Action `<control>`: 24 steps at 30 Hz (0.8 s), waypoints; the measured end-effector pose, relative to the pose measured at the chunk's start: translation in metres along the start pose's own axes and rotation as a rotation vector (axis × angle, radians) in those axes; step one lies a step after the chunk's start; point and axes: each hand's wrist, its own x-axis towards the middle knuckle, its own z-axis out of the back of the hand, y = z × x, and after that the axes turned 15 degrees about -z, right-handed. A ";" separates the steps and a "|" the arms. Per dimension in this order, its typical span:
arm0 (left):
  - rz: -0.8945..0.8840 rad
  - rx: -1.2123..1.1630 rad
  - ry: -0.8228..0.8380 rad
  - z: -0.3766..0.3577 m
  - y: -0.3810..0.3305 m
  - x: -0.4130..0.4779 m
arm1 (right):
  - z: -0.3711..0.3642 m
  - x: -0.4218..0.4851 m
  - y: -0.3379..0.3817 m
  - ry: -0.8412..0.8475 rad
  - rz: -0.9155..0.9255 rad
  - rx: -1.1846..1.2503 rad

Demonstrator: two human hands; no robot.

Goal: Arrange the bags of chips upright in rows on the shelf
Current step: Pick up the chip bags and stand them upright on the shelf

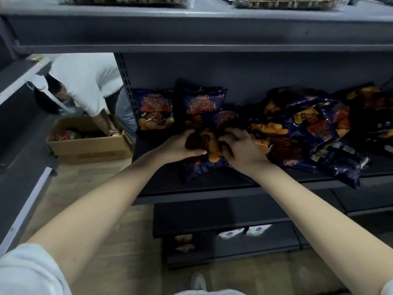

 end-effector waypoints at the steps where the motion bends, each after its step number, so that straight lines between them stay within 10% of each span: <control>1: 0.008 0.001 0.002 0.001 0.000 0.000 | 0.000 -0.003 0.002 0.007 -0.011 -0.001; 24: -0.179 0.039 -0.399 0.023 0.010 -0.043 | -0.006 -0.041 0.063 0.070 -0.058 0.081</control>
